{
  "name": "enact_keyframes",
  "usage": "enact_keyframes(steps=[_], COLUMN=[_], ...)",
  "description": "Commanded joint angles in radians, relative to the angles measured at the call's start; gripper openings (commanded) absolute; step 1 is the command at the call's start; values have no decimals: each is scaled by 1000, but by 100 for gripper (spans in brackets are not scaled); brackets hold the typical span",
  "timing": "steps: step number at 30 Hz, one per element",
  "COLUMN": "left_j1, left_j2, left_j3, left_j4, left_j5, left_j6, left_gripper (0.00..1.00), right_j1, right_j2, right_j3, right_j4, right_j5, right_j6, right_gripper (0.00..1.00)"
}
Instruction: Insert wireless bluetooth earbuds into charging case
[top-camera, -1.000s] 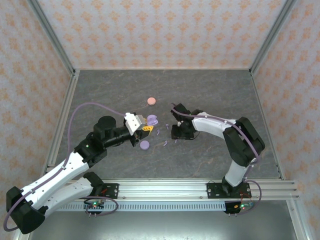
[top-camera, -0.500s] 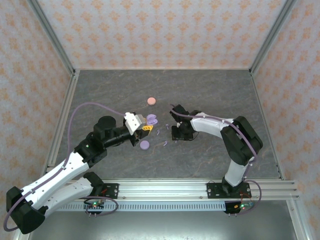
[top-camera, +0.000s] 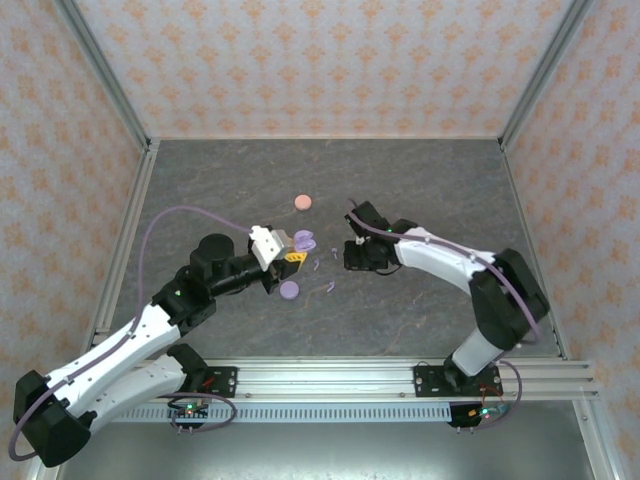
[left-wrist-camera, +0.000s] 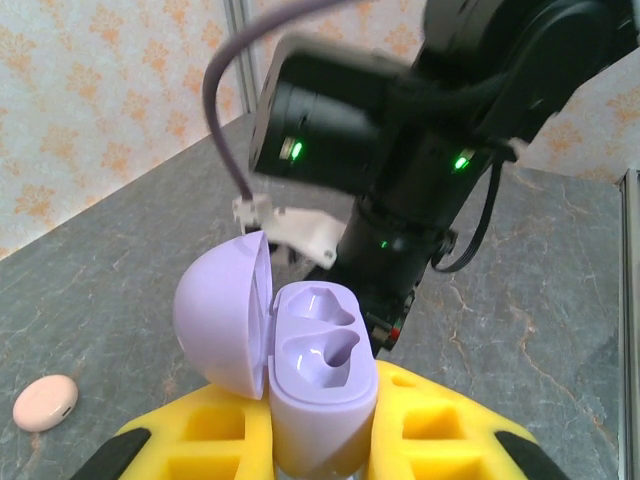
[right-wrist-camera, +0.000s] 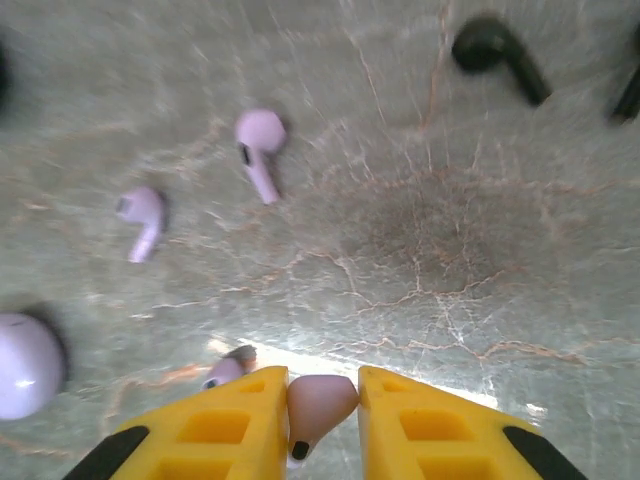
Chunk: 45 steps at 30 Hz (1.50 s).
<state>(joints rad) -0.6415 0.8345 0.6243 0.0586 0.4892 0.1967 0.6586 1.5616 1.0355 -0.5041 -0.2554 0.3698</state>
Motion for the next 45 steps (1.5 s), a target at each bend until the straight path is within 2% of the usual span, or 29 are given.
enact_keyframes(steps=[1, 6, 10, 15, 18, 22, 27, 45], left_j1=[-5, -4, -4, -4, -4, -5, -7, -6], left_j2=[14, 44, 70, 107, 122, 135, 147, 145], left_j3=[-8, -9, -11, 8, 24, 38, 46, 51], left_j4=[106, 188, 266, 302, 303, 308, 301, 294], left_j5=[5, 10, 14, 23, 23, 22, 27, 26], left_j6=[-38, -87, -135, -161, -167, -170, -169, -160], left_gripper=[0, 0, 0, 0, 0, 0, 0, 0], right_j1=[3, 3, 3, 14, 55, 150, 205, 237], right_j2=[-132, -344, -495, -585, -589, -568, -514, -394], right_j3=[-13, -3, -5, -9, 10, 45, 87, 124], right_j4=[20, 45, 138, 249, 272, 276, 271, 259], right_j5=[61, 90, 40, -30, -26, 65, 123, 88], right_j6=[-15, -50, -67, -67, -80, -138, -191, -214], right_gripper=[23, 23, 23, 23, 23, 23, 23, 22])
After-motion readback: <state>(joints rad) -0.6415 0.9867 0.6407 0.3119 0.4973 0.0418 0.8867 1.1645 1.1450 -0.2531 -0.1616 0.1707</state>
